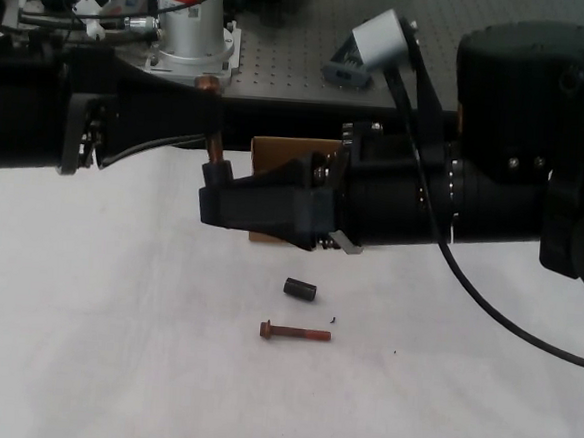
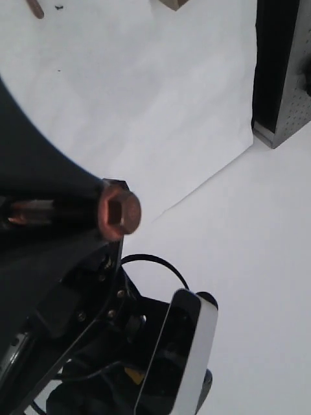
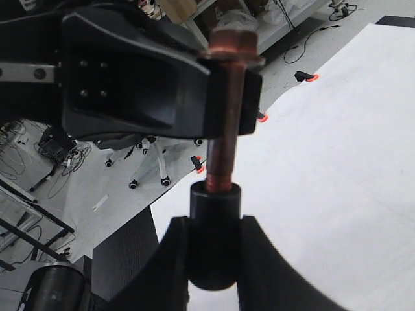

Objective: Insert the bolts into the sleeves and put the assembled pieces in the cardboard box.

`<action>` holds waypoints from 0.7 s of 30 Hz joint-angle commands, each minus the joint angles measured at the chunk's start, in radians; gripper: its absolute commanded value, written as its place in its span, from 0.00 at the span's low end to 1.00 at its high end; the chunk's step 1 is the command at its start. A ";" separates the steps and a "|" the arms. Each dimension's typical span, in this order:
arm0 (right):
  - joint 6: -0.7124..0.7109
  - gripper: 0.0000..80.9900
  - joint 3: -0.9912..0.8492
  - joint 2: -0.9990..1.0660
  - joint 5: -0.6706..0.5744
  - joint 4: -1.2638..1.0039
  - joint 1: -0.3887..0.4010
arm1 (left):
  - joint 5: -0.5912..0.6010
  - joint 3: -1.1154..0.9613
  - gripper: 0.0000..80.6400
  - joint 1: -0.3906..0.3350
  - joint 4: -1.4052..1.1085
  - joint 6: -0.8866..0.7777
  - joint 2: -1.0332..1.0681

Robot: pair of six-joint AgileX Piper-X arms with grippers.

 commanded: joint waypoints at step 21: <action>-0.020 0.03 -0.006 -0.009 -0.021 -0.024 -0.012 | 0.098 -0.005 0.01 0.007 0.195 0.189 -0.010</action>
